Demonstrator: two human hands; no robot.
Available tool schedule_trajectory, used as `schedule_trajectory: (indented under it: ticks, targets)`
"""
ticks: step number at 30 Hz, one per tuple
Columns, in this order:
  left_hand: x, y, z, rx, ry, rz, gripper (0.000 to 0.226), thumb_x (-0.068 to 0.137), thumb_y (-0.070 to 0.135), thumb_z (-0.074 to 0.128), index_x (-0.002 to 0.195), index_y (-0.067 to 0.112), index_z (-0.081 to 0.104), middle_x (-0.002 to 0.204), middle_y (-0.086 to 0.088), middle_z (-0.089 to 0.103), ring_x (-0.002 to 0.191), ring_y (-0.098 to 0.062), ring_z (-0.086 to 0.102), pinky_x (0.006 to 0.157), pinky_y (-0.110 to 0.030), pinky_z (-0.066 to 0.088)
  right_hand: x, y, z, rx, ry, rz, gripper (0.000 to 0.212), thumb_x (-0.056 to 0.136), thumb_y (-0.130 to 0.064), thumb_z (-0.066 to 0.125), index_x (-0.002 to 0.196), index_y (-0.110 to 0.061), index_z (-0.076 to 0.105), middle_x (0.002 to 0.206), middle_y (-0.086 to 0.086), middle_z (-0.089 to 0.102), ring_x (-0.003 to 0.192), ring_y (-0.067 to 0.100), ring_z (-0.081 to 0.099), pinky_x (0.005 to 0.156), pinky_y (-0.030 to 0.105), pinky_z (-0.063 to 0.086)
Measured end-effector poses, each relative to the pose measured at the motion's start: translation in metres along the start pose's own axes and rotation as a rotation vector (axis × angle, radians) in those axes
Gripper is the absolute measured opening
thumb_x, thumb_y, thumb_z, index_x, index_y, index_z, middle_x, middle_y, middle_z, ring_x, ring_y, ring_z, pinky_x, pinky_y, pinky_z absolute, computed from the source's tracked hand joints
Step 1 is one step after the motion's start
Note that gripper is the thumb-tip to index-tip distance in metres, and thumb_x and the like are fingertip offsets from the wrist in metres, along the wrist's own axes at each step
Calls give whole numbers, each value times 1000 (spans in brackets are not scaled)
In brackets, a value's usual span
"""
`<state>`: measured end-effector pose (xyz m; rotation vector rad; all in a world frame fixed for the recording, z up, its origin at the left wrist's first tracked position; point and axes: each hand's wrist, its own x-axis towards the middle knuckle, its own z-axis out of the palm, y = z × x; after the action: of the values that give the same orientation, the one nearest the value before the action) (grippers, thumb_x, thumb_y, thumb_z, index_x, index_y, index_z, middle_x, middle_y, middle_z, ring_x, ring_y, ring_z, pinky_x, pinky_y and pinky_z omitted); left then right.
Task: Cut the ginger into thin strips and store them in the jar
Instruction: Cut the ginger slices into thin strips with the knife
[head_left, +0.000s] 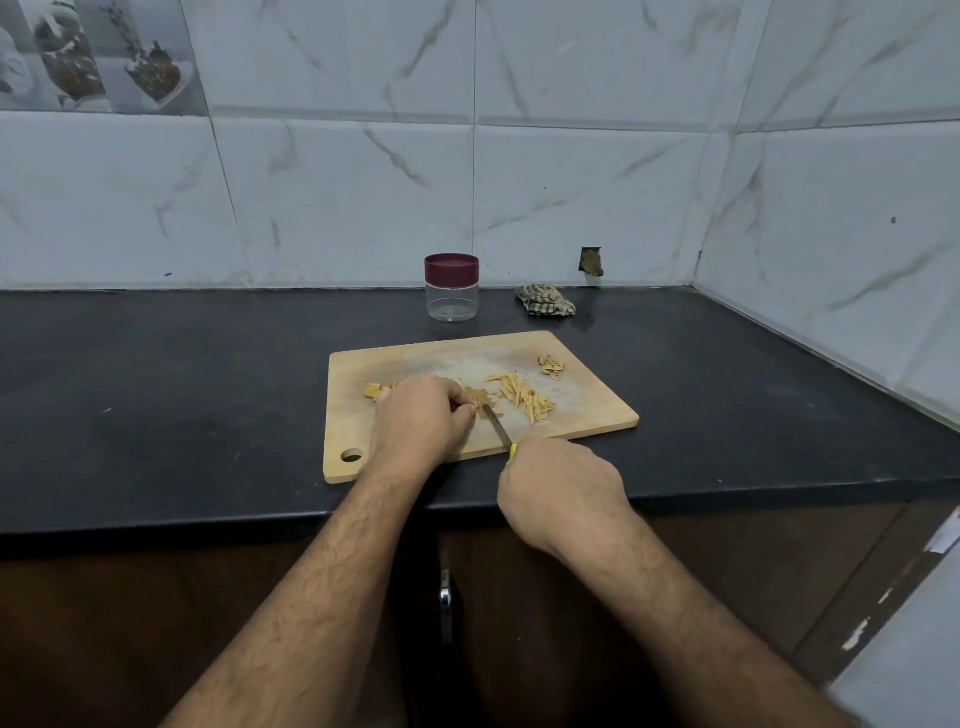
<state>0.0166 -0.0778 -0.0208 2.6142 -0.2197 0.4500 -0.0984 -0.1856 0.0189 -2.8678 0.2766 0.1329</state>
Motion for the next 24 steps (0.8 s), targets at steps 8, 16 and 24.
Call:
schedule_trajectory:
  ticks: [8, 16, 24]
  targets:
    - [-3, 0, -2, -43, -2, 3, 18, 89, 28, 59, 90, 27, 77, 86, 8, 73, 91, -18, 63, 92, -38, 46, 9, -6, -1, -23, 9, -28, 23, 98, -20, 47, 116, -14, 59, 110, 4, 61, 89, 22, 54, 77, 35, 47]
    - [-5, 1, -4, -58, -9, 20, 20, 84, 26, 61, 94, 29, 78, 93, 9, 74, 94, -17, 64, 95, -40, 46, 13, -9, 0, -47, -17, -8, 26, 97, -20, 49, 121, -14, 58, 111, 4, 59, 87, 22, 51, 73, 34, 44]
    - [-5, 1, -5, 9, -17, 57, 19, 84, 29, 61, 93, 30, 77, 91, 9, 73, 93, -17, 62, 92, -39, 43, 16, -18, -4, -105, -58, -27, 31, 94, -17, 54, 124, -14, 58, 119, 6, 61, 93, 23, 53, 74, 34, 41]
